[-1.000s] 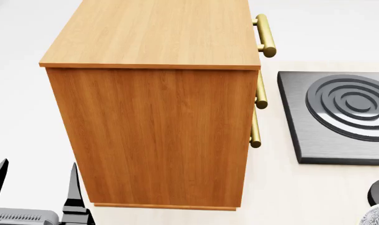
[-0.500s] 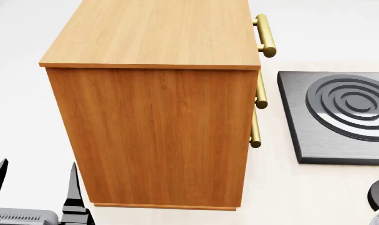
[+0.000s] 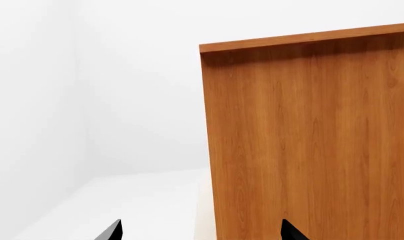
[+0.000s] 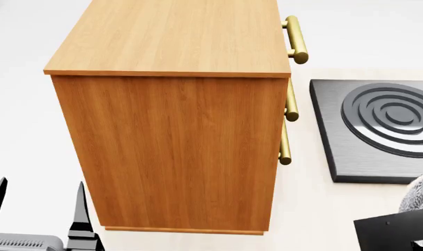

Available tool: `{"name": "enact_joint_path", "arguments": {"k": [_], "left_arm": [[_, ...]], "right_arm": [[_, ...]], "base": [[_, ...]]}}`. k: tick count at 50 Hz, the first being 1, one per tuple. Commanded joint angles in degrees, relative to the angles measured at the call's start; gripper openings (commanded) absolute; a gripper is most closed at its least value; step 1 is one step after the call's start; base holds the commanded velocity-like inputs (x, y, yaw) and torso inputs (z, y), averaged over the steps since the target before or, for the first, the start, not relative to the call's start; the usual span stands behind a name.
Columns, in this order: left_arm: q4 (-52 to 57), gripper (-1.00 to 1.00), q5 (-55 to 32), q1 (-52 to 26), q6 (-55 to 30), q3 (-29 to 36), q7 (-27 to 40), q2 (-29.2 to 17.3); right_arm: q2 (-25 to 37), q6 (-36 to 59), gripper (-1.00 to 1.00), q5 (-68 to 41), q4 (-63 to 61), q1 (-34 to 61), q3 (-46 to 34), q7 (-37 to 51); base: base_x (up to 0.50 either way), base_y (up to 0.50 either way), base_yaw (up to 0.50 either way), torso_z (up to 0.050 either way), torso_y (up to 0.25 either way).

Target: Put the bowl on the top of the cabinet.

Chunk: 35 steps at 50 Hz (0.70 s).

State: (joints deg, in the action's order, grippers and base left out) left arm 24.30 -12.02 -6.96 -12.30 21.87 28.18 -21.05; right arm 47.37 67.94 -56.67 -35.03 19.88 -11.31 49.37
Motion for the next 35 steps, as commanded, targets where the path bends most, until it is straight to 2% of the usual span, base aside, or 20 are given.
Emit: {"name": "enact_joint_path", "arguments": {"k": [1,10,16,21,35], "left_arm": [[0.26,1.00,0.02,0.02,-0.01,0.21,0.16,-0.14],[0.18,1.00,-0.19,-0.21,-0.15,0.21,0.21,-0.22],[-0.09,1.00,-0.21,-0.21,-0.08,0.34,0.25,-0.20],[-0.12,1.00,-0.22,-0.26,-0.06,0.52,0.25,-0.19],[-0.15,1.00,0.02,-0.57,-0.27,0.95,0.46,-0.21]], "right_arm": [[-2.80,14.53,-1.00,-16.11,-0.92,14.66,6.05,6.77],[-5.00,19.91,-1.00,-31.79,4.90,27.41,6.17,17.27],[-4.96,19.94,-1.00,-43.98,12.07,38.57,-0.98,26.00],[-5.29,19.40,-1.00,-48.99,18.11,47.20,-6.26,29.16],[-9.84,19.64,-1.00,-45.69,30.33,63.21,-14.92,26.55]], "base": [[0.00,0.00,0.00,0.000,0.000],[0.00,0.00,0.00,0.000,0.000],[0.00,0.00,0.00,0.000,0.000],[0.00,0.00,0.00,0.000,0.002],[0.00,0.00,0.00,0.000,0.000]]}}
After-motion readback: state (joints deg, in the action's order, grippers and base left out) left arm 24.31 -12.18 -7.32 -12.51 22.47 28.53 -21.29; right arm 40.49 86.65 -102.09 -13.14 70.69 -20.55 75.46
